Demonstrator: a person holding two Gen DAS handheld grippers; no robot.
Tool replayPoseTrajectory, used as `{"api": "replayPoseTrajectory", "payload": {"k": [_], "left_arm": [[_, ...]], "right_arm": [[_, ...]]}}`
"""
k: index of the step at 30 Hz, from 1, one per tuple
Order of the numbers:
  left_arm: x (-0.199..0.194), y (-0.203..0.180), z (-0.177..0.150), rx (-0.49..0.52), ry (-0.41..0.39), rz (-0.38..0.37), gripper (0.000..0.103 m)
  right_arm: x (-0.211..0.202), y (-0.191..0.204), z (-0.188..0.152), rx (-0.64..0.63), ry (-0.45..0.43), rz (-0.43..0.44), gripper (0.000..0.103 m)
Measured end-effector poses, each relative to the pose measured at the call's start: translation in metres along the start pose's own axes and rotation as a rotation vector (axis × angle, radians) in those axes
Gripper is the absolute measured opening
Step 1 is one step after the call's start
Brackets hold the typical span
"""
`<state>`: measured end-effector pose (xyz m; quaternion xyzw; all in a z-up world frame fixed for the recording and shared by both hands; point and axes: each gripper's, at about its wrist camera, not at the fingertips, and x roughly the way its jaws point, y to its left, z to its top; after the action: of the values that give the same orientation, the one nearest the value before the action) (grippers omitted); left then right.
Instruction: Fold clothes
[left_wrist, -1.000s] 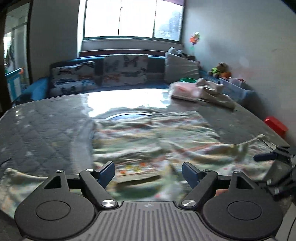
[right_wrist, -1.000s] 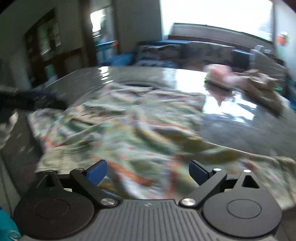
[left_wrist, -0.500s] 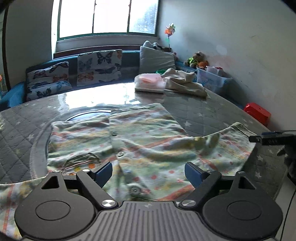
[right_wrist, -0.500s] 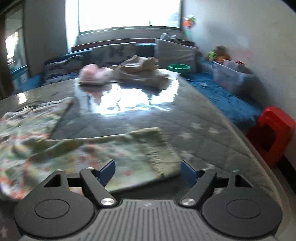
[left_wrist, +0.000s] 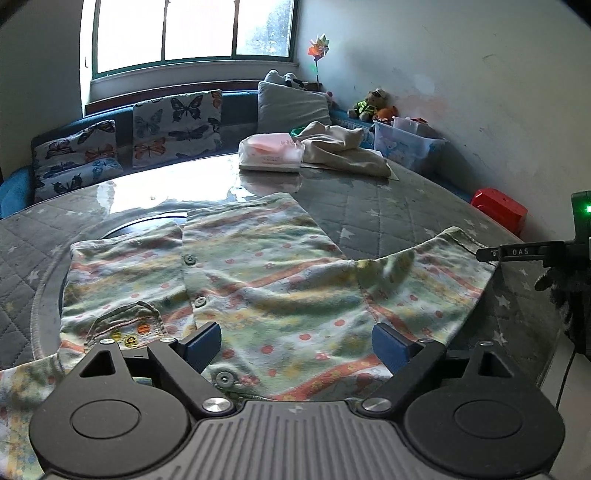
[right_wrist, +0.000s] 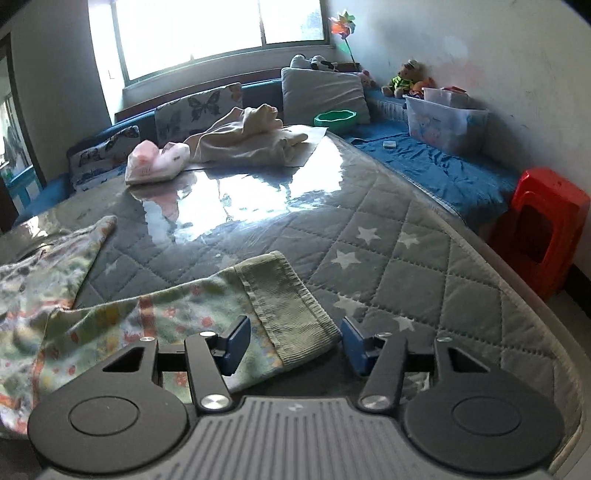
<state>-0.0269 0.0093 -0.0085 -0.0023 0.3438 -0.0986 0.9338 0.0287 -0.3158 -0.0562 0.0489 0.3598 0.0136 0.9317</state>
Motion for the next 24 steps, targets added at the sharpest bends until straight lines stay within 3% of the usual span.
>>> {"api": "replayPoseTrajectory", "payload": {"k": [3,8,13,19,24], "left_arm": [[0.003,-0.002,-0.001,0.003,0.008,-0.008,0.091],[0.007,-0.009,-0.004,0.017,0.027,-0.026,0.092],[0.01,-0.016,-0.008,0.041,0.038,-0.045,0.092],[0.006,-0.013,-0.011,0.038,0.031,-0.052,0.092],[-0.009,0.006,-0.01,-0.004,-0.003,-0.03,0.093]], "right_arm": [[0.001,0.005,-0.002,-0.054,0.006,-0.025,0.043],[0.0,0.011,0.0,-0.071,0.005,0.014,0.011],[-0.013,0.015,0.006,-0.018,-0.03,0.085,0.009],[-0.055,0.045,0.036,-0.03,-0.106,0.278,0.009],[-0.08,0.094,0.058,-0.097,-0.143,0.436,0.008]]}}
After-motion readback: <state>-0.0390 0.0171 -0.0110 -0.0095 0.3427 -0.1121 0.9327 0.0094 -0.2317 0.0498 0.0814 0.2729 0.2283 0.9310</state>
